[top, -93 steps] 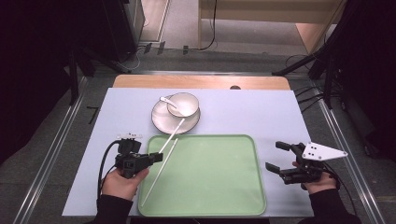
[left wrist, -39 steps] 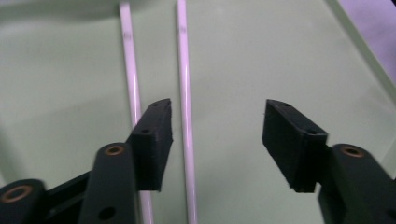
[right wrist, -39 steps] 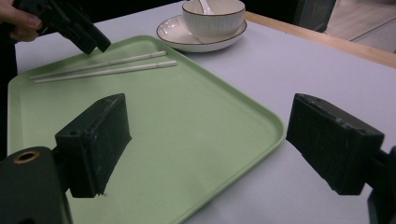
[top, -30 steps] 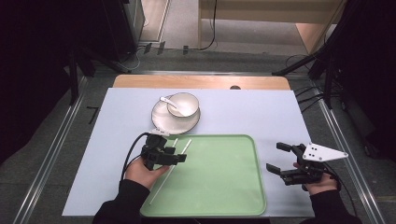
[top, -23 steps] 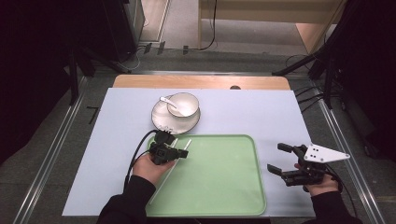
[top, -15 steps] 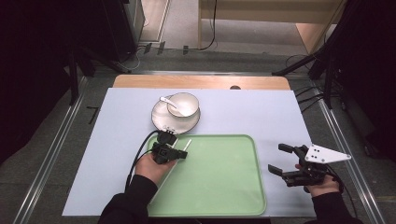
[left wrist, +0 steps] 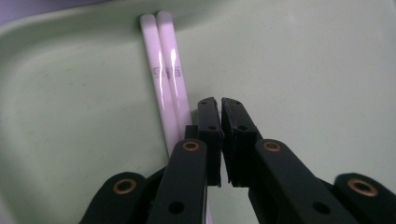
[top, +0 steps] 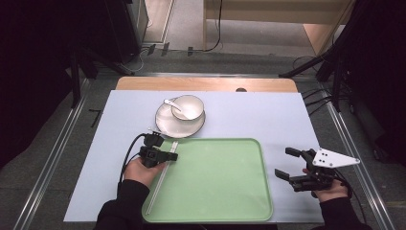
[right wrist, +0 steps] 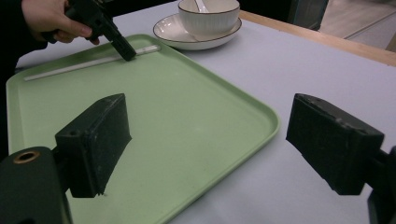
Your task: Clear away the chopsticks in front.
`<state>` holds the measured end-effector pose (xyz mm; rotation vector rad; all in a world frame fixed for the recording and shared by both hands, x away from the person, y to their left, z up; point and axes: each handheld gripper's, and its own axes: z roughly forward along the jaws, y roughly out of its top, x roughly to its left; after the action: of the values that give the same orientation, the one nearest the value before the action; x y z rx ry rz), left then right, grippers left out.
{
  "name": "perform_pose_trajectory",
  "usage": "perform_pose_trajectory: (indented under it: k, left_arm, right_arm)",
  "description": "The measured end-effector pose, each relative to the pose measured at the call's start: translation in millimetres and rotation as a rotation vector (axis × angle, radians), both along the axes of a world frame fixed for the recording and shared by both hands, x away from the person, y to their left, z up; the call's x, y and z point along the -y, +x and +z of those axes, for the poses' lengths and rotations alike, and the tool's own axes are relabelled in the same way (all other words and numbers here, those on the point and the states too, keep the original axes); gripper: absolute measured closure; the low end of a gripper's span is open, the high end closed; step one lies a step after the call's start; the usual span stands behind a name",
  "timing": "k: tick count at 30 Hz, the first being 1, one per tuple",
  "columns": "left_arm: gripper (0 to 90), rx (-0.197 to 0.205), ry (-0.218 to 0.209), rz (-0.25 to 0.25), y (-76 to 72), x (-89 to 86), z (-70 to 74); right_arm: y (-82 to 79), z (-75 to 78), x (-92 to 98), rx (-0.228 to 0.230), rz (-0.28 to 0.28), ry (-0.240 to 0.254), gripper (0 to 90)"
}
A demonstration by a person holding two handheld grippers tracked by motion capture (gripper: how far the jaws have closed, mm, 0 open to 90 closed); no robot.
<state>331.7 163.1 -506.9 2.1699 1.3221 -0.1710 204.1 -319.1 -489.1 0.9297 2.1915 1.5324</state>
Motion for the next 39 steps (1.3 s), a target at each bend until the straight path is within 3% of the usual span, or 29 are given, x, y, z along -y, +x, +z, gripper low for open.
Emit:
perform_pose_trajectory:
  k: [5, 8, 10, 20, 32, 39]
  left_arm:
    - [76.4, -0.017, -0.054, 0.008, -0.9, -6.8, 2.7]
    - [69.8, -0.008, -0.062, -0.01, -4.5, -9.6, 7.4]
    - [65.9, 0.007, -0.047, -0.026, -7.5, -12.0, 11.3]
    - [44.7, 0.132, -0.082, -0.076, -29.0, -41.6, 33.1]
    - [39.5, 0.207, -0.102, -0.023, -46.3, -87.3, 44.1]
    - [38.6, 0.287, -0.101, -0.006, -54.6, -113.4, 46.9]
  right_arm:
    - [-0.1, 0.2, 0.0, 0.001, 0.001, 0.0, 13.7]
    - [-0.3, 0.3, 0.2, 0.001, -0.002, 0.001, 13.6]
    - [-0.5, 0.4, 0.1, 0.004, -0.002, 0.002, 13.7]
    - [-0.4, 0.2, 0.1, 0.001, 0.0, 0.0, 13.7]
    - [-0.5, 0.2, 0.1, 0.0, 0.002, -0.001, 13.6]
    - [-1.1, 0.5, 0.9, -0.001, -0.001, 0.004, 13.7]
